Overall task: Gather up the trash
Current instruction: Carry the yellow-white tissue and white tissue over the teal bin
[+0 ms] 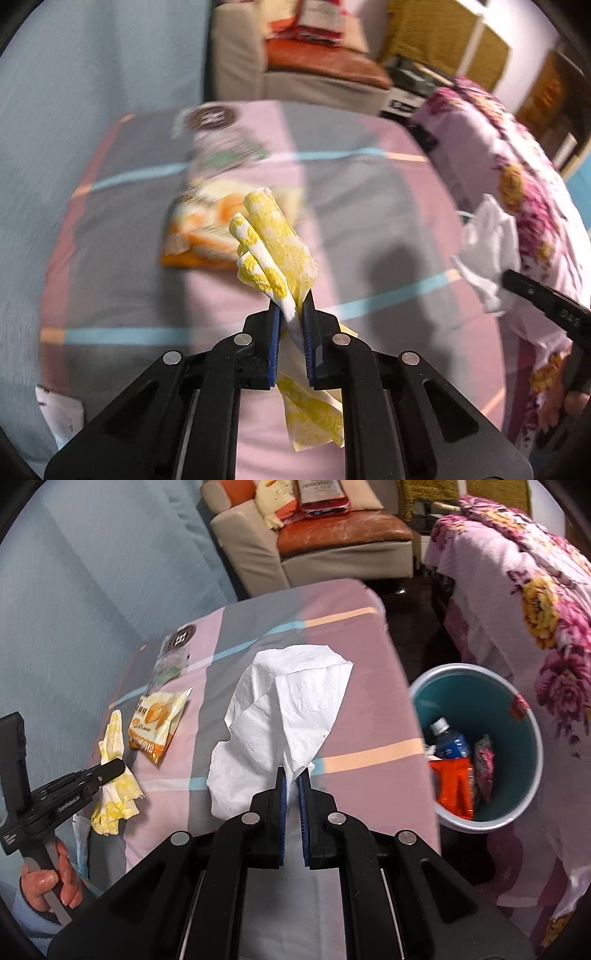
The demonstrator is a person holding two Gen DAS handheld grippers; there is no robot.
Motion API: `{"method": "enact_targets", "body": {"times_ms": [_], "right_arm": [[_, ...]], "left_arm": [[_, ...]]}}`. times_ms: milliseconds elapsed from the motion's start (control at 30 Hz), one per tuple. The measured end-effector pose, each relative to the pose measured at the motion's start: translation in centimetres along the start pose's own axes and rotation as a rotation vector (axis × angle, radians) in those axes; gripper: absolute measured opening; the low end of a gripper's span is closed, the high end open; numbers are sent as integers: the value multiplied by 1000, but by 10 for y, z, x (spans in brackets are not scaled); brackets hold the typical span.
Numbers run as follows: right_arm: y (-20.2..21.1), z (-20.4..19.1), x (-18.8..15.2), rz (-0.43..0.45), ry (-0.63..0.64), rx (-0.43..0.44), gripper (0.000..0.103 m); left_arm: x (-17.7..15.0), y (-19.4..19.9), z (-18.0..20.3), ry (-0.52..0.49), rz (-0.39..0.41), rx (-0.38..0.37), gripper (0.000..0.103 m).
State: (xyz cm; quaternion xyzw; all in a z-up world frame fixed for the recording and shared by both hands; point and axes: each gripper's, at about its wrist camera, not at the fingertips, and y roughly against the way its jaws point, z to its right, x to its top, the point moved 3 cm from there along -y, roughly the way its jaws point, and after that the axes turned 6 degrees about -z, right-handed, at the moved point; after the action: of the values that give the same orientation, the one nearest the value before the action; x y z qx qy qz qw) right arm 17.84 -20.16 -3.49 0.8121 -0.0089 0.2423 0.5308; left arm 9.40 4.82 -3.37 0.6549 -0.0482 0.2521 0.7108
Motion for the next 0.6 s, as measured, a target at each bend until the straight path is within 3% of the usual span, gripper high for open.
{"method": "enact_targets", "body": {"times_ms": [300,600], "right_arm": [[44,62,-4,89,-84,-71,6],[77,126,-10,150,-185,-140,6]], "left_arm": [[21,-13,105,-189,1,-110,12],[38,-35,195,-298,-14,-203,12]]}}
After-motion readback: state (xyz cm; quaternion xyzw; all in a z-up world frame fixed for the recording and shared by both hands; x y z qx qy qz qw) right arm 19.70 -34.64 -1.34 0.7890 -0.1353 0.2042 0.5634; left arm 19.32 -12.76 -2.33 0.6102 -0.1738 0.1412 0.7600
